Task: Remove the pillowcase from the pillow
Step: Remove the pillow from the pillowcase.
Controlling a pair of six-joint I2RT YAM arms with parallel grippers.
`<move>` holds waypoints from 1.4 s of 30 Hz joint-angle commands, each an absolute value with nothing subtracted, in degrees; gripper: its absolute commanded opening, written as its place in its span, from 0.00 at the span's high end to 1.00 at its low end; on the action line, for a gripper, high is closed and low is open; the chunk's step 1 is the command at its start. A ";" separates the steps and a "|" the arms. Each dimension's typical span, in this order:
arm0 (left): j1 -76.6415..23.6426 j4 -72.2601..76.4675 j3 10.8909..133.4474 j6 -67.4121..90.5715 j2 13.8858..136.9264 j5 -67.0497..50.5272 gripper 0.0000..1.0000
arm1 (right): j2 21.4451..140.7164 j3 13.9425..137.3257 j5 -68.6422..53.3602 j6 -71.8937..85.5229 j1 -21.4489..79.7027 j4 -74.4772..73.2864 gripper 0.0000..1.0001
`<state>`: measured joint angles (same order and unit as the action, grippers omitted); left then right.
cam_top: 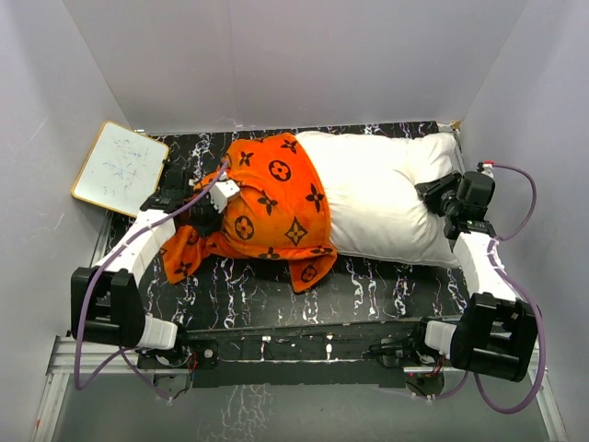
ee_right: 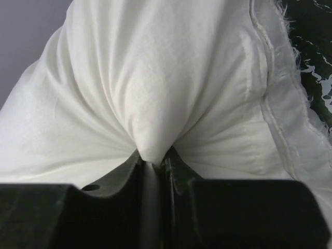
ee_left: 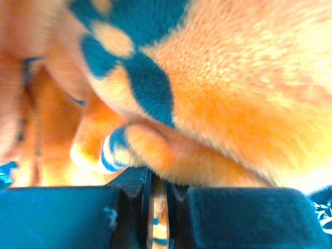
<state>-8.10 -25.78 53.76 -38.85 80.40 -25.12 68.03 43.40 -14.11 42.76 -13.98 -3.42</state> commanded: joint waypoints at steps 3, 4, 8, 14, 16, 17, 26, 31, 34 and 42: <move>-7.90 -31.12 67.08 -42.81 71.73 -17.08 1.00 | 72.08 47.69 -11.60 47.97 -13.49 -10.91 0.92; -7.30 -32.54 68.74 -44.63 70.86 -15.73 1.00 | 72.08 47.96 -10.38 48.65 -13.75 -10.93 0.92; -3.10 -37.16 72.94 -49.84 68.17 -12.65 1.00 | 71.26 47.81 -3.42 51.92 -13.96 -9.57 0.92; 6.33 -37.11 73.22 -53.78 66.32 -13.05 1.00 | 70.61 46.32 2.20 57.08 -17.58 -9.25 0.92; 11.32 -34.75 74.45 -51.41 67.49 -14.03 1.00 | 69.27 45.20 2.23 58.91 -18.78 -7.89 0.92; 14.63 -34.97 76.39 -49.68 69.33 -15.89 1.00 | 68.51 45.03 2.41 59.34 -18.88 -7.41 0.92; 21.63 -25.03 68.77 -55.46 71.26 -8.63 1.00 | 68.88 46.37 2.69 62.10 -21.61 -7.84 0.92; 22.66 -30.93 75.13 -50.32 73.56 -11.63 1.00 | 73.51 53.79 1.02 57.97 -20.52 -8.78 0.92; 22.63 -37.69 82.59 -47.64 74.70 -19.49 1.00 | 75.16 59.26 5.49 54.32 -18.57 -11.54 0.92; 19.69 -55.98 111.79 -37.20 81.67 -29.28 1.00 | 77.69 63.01 10.59 54.03 -19.49 -11.88 0.92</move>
